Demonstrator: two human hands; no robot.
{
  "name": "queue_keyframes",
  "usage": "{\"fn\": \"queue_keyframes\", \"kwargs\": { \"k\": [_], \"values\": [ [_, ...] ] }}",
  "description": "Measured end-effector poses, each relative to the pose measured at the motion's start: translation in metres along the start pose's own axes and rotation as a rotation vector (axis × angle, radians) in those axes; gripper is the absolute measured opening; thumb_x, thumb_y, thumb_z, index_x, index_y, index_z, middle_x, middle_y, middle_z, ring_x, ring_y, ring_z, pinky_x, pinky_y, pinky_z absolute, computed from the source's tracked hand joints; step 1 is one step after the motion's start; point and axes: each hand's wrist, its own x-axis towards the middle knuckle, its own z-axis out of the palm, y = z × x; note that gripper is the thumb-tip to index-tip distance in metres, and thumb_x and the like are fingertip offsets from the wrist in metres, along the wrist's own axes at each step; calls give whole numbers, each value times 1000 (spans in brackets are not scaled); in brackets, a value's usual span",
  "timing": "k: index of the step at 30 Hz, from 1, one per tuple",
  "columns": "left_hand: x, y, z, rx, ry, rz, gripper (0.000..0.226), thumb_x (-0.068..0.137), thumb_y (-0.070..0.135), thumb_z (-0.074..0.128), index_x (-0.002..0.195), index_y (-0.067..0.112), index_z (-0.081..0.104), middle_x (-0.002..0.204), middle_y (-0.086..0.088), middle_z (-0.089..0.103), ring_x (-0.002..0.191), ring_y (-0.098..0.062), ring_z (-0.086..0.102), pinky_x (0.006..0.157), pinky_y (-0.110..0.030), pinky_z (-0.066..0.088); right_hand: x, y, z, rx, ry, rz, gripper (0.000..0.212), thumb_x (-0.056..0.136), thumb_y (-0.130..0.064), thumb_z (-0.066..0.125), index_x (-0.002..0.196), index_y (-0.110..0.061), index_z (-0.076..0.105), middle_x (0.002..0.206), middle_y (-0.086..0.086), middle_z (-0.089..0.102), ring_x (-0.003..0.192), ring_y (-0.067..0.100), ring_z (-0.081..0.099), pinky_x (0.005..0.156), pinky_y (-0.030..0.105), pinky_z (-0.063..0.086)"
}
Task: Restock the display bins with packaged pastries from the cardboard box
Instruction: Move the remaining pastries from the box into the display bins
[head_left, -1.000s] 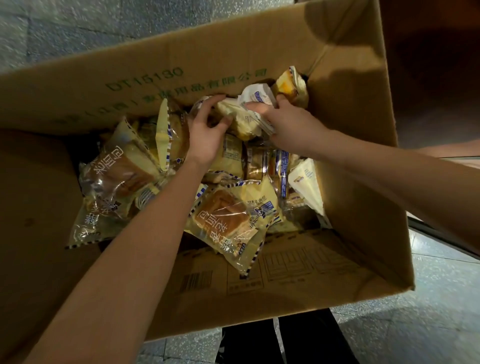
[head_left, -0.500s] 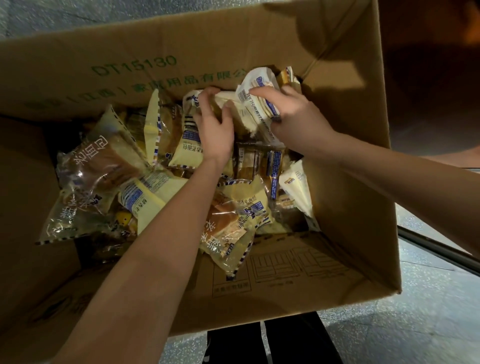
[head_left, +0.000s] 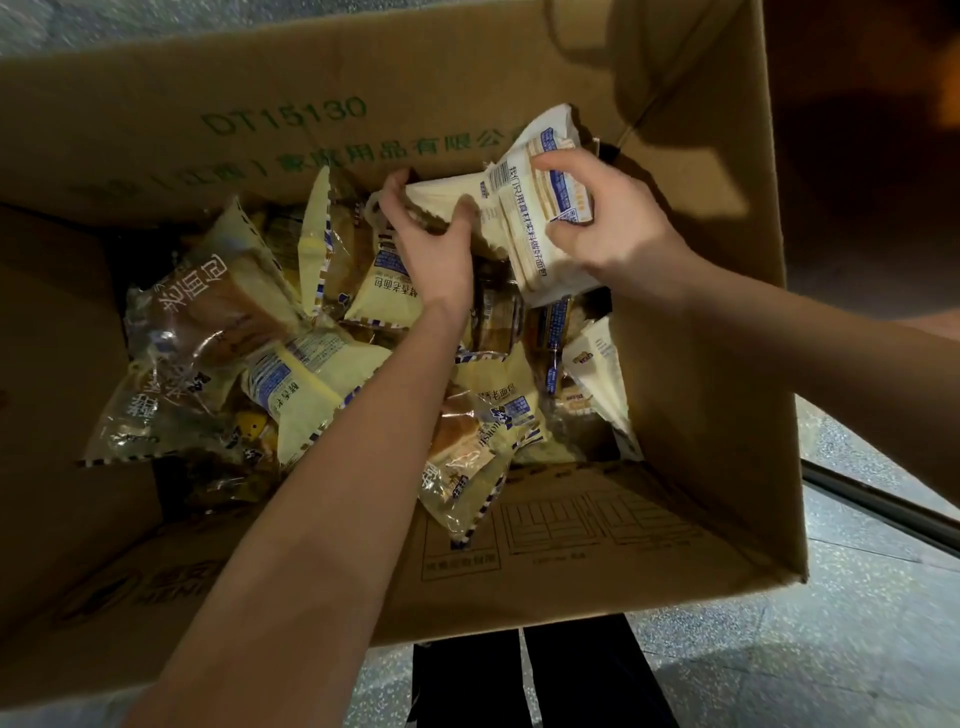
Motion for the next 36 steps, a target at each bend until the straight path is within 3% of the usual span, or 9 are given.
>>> {"fn": "queue_keyframes", "kwargs": {
  "k": [2,5,12,15,18,21,27,33,36],
  "values": [
    [-3,0,-3,-36,-48,-39,61,87,6,67,135,25,34,128,5,45,118,-11,50,103,-26,44,-4,-2,-5,-7,16,-16,53,92,-4,58,139,-24,47,139,1,52,116,4,50,79,2,44],
    [-2,9,-6,-61,-66,-44,57,89,3,65,134,20,35,124,6,47,110,-4,53,97,-19,48,-14,-3,-13,-21,34,-32,51,93,-5,59,138,-25,47,140,1,52,120,6,51,85,8,47],
    [-13,21,-15,-121,-35,-10,68,79,4,68,135,25,35,143,-8,38,130,-27,43,110,-48,40,-33,-1,-19,-71,98,-53,64,85,1,65,139,-21,39,139,0,46,123,12,49,93,12,43],
    [-27,24,-36,-98,-141,-5,67,76,21,70,129,49,40,149,-8,36,133,-33,44,107,-54,42,-47,-11,-21,-34,63,-72,72,84,3,64,143,-25,34,140,-1,45,127,11,45,105,28,43],
    [-41,48,-55,-97,-285,-10,66,77,26,70,127,60,42,151,-16,36,124,-37,53,99,-56,49,-61,-32,-35,-7,45,-120,81,85,4,62,150,-27,26,120,-22,48,113,-4,50,93,12,46],
    [-60,82,-72,-25,-387,-7,65,80,31,70,128,65,42,155,-9,34,132,-44,43,104,-59,43,-71,-58,-52,3,72,-128,81,86,4,62,151,-27,25,101,-21,47,91,-17,53,77,3,43],
    [-95,155,-92,-135,-434,-69,57,95,8,55,142,36,37,105,2,74,99,-28,69,86,-48,56,-95,-108,-84,44,149,-297,61,83,4,62,138,-20,48,112,-19,53,98,-20,48,90,5,37],
    [-140,222,-112,-304,-411,-113,56,99,8,49,149,22,28,128,-12,63,104,-24,69,76,-37,57,-128,-168,-104,132,91,-291,69,90,-4,66,149,-15,34,118,-14,50,102,-11,50,82,-4,35],
    [-160,249,-130,-362,-445,-91,56,101,8,46,152,16,28,133,-16,60,113,-27,65,82,-35,55,-136,-199,-111,103,-14,-343,56,87,-4,68,140,-12,51,127,-4,59,109,-1,55,94,11,45]
  ]
}}
